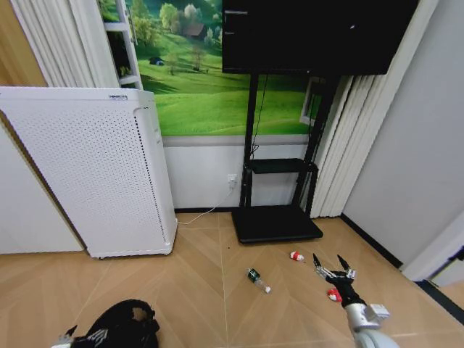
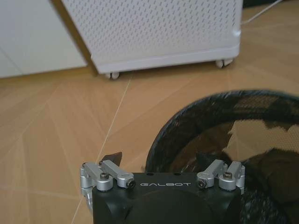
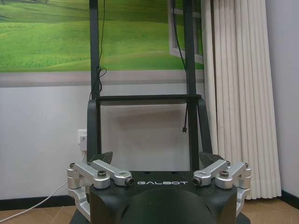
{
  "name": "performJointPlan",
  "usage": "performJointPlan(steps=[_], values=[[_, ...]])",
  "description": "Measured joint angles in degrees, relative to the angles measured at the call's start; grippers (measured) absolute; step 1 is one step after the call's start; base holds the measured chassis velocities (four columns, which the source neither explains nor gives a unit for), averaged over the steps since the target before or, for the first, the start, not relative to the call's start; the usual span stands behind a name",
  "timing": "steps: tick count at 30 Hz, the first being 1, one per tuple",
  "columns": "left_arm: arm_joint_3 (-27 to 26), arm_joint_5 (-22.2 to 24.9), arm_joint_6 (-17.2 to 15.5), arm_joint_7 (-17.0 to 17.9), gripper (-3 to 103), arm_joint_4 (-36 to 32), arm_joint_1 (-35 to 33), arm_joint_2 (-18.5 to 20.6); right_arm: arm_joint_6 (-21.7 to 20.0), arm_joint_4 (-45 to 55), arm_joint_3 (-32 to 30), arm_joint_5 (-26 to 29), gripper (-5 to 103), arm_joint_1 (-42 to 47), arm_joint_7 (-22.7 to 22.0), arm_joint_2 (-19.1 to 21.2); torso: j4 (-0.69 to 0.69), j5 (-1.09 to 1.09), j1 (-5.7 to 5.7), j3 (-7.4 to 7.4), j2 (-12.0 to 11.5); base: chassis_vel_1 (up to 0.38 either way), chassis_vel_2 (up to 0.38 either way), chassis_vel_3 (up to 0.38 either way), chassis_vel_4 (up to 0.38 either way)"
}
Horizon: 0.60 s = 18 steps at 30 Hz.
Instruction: Pick up the trash bin and place the garbage on the floor into it.
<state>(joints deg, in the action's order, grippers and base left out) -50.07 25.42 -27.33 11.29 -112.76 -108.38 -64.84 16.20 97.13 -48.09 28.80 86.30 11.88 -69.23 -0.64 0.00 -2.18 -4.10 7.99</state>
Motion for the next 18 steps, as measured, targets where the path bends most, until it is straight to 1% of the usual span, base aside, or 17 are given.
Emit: performJointPlan(steps=[1, 2, 3, 7, 12, 18], values=[[-0.13, 0.45, -2.24, 1.27, 90, -0.02, -0.05, -0.11, 0.00, -0.14, -0.10, 0.00, 100, -0.06, 0.00, 0.02, 0.02, 0.00, 0.00, 0.00, 0.00, 0.000, 0.000, 0.000, 0.000], [-0.32, 0.72, -3.40, 2.09, 90, 0.05, 0.03, -0.12, 0.00, -0.36, -0.12, 0.00, 100, -0.15, 0.00, 0.00, 0.02, 0.00, 0.00, 0.00, 0.00, 0.000, 0.000, 0.000, 0.000], [-0.47, 0.72, -3.90, 2.45, 90, 0.47, 0.28, -0.02, 0.02, -0.67, -0.10, -0.01, 100, -0.21, 0.01, -0.19, 0.01, 0.00, 0.00, -0.01, 0.01, 0.000, 0.000, 0.000, 0.000], [-0.48, 0.83, -4.10, 2.60, 90, 1.31, 1.15, 0.25, 0.15, -0.90, 0.23, -0.26, 100, -0.23, 0.05, -0.67, 0.00, 0.00, 0.00, -0.01, 0.01, 0.000, 0.000, 0.000, 0.000], [0.72, 1.80, -3.72, 2.15, 90, 3.01, 3.43, 0.40, 0.31, -0.90, 0.62, -0.67, 100, -0.09, 0.11, -1.17, 0.00, 0.00, -0.01, -0.02, 0.02, 0.000, 0.000, 0.000, 0.000], [1.72, 3.13, -3.71, 1.56, 90, 4.07, 4.87, -0.31, 0.36, -0.50, 0.36, -0.70, 100, 0.11, 0.13, -1.08, 0.00, -0.01, -0.01, -0.02, 0.03, 0.000, 0.000, 0.000, 0.000]])
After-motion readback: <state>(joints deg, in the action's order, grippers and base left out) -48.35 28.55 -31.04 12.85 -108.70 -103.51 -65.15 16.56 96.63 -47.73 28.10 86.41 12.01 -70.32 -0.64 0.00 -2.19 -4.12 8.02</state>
